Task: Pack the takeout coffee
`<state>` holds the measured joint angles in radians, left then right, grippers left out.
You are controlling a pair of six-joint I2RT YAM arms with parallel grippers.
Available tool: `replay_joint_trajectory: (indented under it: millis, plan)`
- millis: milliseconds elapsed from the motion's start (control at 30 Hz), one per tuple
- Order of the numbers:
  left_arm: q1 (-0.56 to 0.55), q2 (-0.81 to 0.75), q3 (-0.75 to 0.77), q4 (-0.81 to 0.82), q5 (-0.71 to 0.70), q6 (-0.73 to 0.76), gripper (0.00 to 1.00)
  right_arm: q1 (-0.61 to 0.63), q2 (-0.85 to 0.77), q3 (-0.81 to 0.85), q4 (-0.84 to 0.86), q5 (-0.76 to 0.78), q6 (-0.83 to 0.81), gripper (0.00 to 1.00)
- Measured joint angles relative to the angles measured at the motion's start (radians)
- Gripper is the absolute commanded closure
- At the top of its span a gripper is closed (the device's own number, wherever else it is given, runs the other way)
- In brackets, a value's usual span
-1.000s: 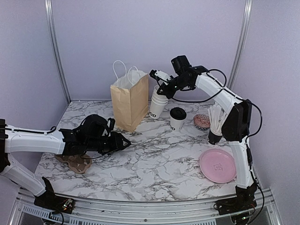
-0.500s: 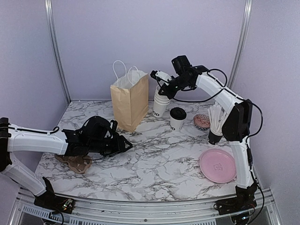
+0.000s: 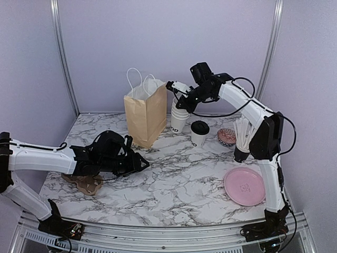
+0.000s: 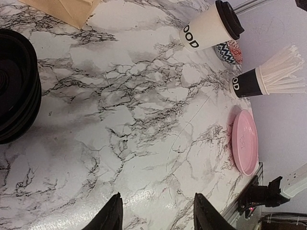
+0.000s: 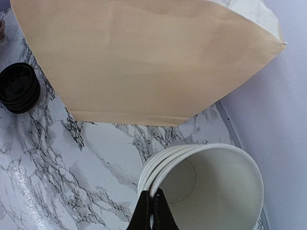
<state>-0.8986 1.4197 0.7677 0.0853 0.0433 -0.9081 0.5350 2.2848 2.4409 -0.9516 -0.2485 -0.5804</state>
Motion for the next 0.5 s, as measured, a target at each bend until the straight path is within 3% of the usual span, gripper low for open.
replay_joint_trajectory:
  millis: [500]
  plan:
    - [-0.008,0.001,0.000,0.000,0.000,0.000,0.50,-0.003,-0.045,-0.022,0.006,0.019,0.006,1.00]
